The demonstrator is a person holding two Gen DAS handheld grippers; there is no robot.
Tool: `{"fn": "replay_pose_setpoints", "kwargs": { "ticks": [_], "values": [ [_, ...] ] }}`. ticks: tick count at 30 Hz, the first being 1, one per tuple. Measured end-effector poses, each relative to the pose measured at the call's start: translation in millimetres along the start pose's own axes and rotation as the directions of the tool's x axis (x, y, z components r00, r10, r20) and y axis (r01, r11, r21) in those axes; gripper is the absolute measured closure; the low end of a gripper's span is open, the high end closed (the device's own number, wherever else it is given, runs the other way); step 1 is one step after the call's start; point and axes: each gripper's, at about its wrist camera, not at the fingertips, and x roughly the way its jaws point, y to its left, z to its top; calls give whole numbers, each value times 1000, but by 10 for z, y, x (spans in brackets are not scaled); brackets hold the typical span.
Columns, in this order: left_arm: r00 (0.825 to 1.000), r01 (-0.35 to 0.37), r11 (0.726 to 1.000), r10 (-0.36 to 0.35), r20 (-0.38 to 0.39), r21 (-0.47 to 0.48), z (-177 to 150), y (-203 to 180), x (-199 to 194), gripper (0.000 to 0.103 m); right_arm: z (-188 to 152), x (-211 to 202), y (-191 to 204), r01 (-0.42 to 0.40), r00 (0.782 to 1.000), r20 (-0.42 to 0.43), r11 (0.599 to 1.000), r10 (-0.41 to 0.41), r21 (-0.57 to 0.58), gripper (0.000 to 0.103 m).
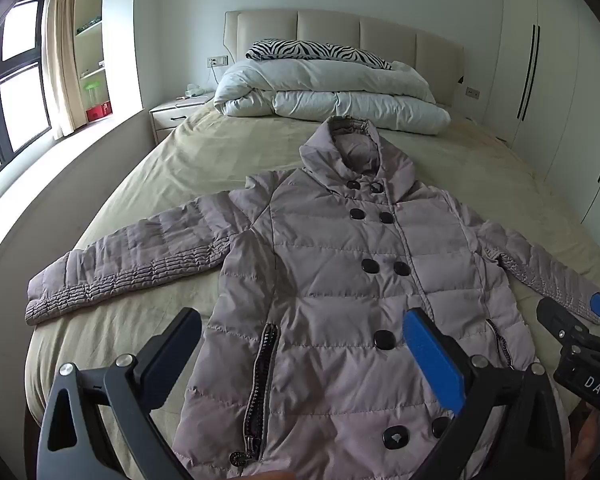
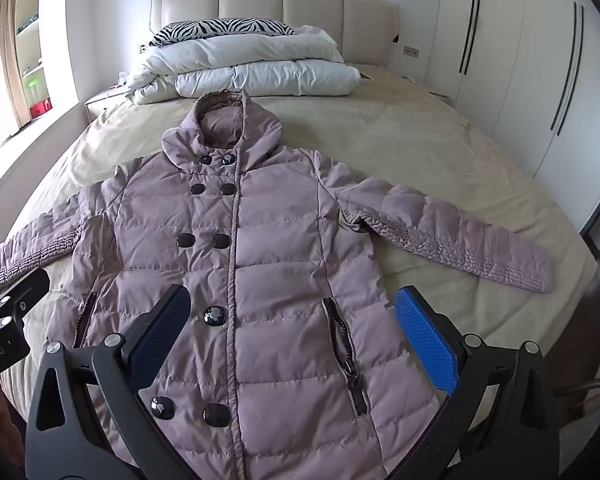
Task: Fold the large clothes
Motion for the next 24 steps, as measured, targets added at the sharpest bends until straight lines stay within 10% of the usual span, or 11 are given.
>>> {"fn": "replay_pose_setpoints", "kwargs": {
  "ticks": [24],
  "values": [
    [1000, 3, 1000, -3, -9, -3, 2, 3, 1, 0, -34, 56, 9, -4, 1000, -12, 1000, 4, -2, 0]
  ]
}}
